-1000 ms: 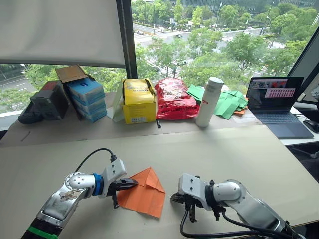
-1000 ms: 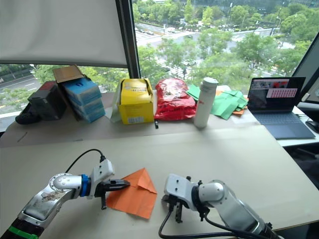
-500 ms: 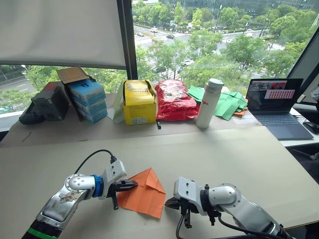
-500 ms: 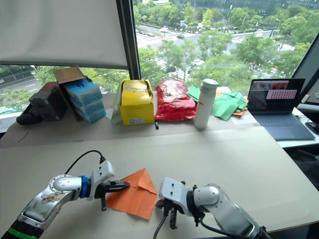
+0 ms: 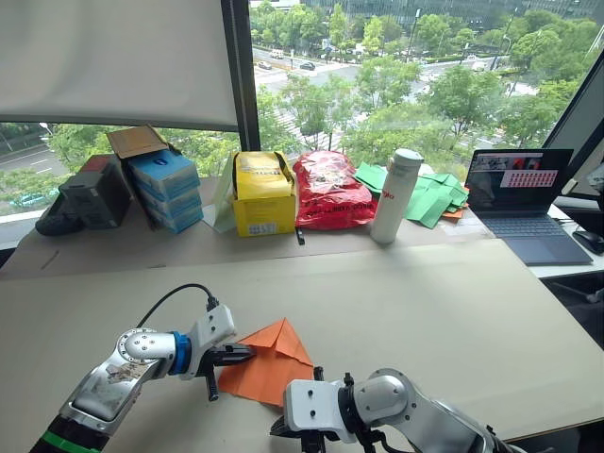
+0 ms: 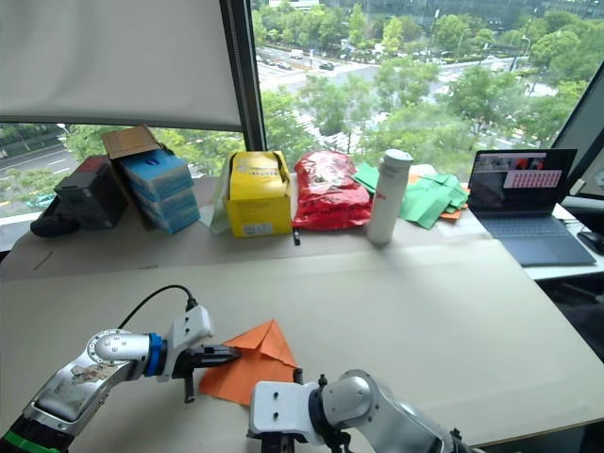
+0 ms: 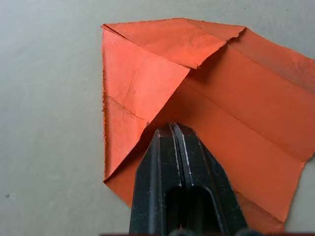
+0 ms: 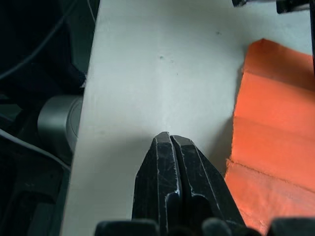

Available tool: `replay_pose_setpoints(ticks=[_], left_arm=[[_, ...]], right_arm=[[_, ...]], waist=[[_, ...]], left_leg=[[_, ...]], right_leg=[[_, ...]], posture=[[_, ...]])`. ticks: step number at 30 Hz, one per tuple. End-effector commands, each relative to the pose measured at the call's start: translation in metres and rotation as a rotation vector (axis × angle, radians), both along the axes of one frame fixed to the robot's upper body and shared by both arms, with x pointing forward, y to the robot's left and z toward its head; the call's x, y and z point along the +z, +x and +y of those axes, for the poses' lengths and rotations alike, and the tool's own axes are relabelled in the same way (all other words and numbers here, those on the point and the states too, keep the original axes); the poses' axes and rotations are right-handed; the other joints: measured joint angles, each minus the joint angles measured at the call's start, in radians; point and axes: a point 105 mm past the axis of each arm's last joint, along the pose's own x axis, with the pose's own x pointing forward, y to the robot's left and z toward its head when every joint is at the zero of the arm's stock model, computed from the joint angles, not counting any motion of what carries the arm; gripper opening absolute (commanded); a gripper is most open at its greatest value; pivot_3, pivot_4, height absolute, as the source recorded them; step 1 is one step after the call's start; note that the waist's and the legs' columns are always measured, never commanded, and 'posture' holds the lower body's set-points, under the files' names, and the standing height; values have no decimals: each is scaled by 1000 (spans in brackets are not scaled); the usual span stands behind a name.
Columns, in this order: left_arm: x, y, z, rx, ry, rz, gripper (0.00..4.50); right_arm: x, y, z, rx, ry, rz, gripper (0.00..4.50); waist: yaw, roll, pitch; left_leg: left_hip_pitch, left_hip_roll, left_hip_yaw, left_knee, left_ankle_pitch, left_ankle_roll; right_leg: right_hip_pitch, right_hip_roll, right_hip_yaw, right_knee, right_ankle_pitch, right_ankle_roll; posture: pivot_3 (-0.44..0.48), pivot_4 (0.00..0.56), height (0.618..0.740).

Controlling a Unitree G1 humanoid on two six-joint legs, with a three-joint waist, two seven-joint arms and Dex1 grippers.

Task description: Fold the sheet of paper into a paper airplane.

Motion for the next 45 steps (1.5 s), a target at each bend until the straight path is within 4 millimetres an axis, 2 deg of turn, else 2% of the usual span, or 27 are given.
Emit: replay_pose_setpoints(ticks=[1, 6, 17, 23, 26, 29, 33, 40, 45], left_arm=[[-8, -3, 6, 12, 40, 53, 39], [-6, 1, 3, 6, 36, 51, 39], [9, 10, -7, -25, -18, 35, 39], [32, 8, -9, -8, -88, 32, 39], [50, 10, -7, 10, -145, 24, 39], [65, 17, 1, 61, -196, 11, 39], [53, 33, 10, 120, -133, -29, 39], [30, 35, -13, 43, -120, -16, 39], [14, 34, -19, 10, -81, -4, 39]], right_arm=[[5, 7, 4, -47, 6, -90, 0], [4, 24, -15, -238, -39, -128, 0], [2, 31, -49, -489, -71, -104, 0], [4, 34, -52, -525, -55, -108, 0], [3, 37, -52, -533, -52, -108, 0], [2, 40, -55, -541, -53, -110, 0], [2, 44, -55, -552, -48, -115, 0], [6, 48, -58, -582, -40, -127, 0], [6, 48, -57, -600, -32, -130, 0]], waist=[[-1, 0, 0], [1, 0, 0], [12, 0, 0], [12, -2, 1], [11, -2, 1], [11, -2, 1], [11, -2, 1], [15, -3, 1], [17, -3, 2]], left_leg=[[0, 0, 0, 0, 0, 0], [0, 0, 0, 0, 0, 0], [0, 0, 0, 1, 0, 0], [-1, 0, 0, 1, 0, 0], [-1, 0, 0, 1, 0, 0], [0, 0, -1, 1, 0, 0], [0, 0, 0, 1, 0, -1], [-1, -1, -1, 1, 0, -1], [-1, -1, -1, 1, 0, -1]], right_leg=[[0, 0, 0, 0, 0, 0], [0, 0, -1, 0, 0, 0], [1, 0, -2, -1, 0, 1], [1, 0, -3, -1, -1, 2], [1, 0, -3, -1, -1, 2], [1, 0, -3, -1, -1, 2], [1, 0, -5, -1, -1, 2], [1, 0, -5, -1, -1, 1], [1, 0, -2, -1, -1, 1]], posture=[[0, 150, 740], [0, 150, 740], [0, 150, 740], [0, 150, 740], [0, 150, 740], [0, 150, 740], [0, 150, 740], [0, 150, 740], [0, 150, 740]])
